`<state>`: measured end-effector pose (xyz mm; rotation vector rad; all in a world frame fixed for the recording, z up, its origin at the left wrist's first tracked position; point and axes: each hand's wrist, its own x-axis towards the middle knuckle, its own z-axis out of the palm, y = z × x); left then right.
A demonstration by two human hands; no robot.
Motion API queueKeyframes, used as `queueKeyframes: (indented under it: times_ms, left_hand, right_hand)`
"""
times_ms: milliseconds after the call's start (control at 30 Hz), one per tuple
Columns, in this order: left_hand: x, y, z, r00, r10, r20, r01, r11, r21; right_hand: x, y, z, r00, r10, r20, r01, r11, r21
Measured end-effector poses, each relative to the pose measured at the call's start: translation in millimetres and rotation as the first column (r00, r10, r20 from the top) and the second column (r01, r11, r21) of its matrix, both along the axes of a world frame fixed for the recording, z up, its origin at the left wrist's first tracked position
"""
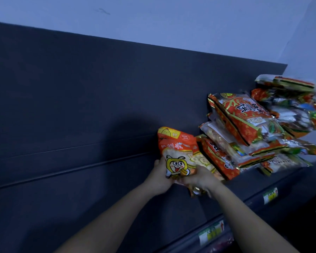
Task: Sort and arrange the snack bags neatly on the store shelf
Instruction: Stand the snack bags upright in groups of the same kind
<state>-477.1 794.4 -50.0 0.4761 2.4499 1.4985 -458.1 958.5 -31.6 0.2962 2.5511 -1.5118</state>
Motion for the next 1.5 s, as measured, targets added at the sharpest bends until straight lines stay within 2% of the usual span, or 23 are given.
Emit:
queueKeyframes:
  times_ms: [133, 300, 400, 467, 767, 933, 1100, 1200, 1333, 1500]
  left_hand:
    - [29, -65, 1, 0.993, 0.003, -0.115, -0.009, 0.999, -0.050]
    - [81, -173, 3, 0.932, 0.066, -0.357, -0.085, 0.996, -0.037]
    - [113, -241, 6, 0.869, 0.147, -0.472, -0.174, 0.985, -0.015]
    - [134, -284, 5, 0.853, 0.202, -0.481, -0.233, 0.973, -0.004]
    - [215, -437, -28, 0.742, 0.433, -0.512, -0.538, 0.840, -0.069]
    - [227, -485, -47, 0.712, 0.454, -0.535, -0.601, 0.788, -0.131]
    - [224, -501, -63, 0.721, 0.523, -0.455, -0.660, 0.718, -0.221]
    - [220, -498, -67, 0.706, 0.562, -0.430, -0.699, 0.651, -0.297]
    - [218, -498, -66, 0.719, 0.562, -0.408, -0.688, 0.656, -0.308]
    - [222, -500, -64, 0.691, 0.610, -0.387, -0.705, 0.687, -0.176]
  right_hand:
    - [34, -71, -11, 0.992, -0.019, -0.124, 0.001, 0.990, -0.142]
    - [74, -181, -24, 0.927, -0.083, -0.365, -0.030, 0.955, -0.293]
    - [94, -250, -21, 0.875, -0.052, -0.481, -0.102, 0.952, -0.288]
    - [105, -292, -27, 0.849, -0.013, -0.529, -0.137, 0.960, -0.243]
    - [150, -441, -58, 0.768, 0.304, -0.564, -0.360, 0.933, 0.011]
    - [157, -479, -67, 0.749, 0.426, -0.508, -0.439, 0.893, 0.102]
    - [153, -498, -77, 0.710, 0.489, -0.508, -0.449, 0.869, 0.210]
    - [148, -499, -86, 0.733, 0.482, -0.480, -0.383, 0.875, 0.295]
    - [148, -498, -84, 0.723, 0.530, -0.443, -0.419, 0.847, 0.328]
    - [151, -500, -72, 0.718, 0.508, -0.476, -0.444, 0.861, 0.248]
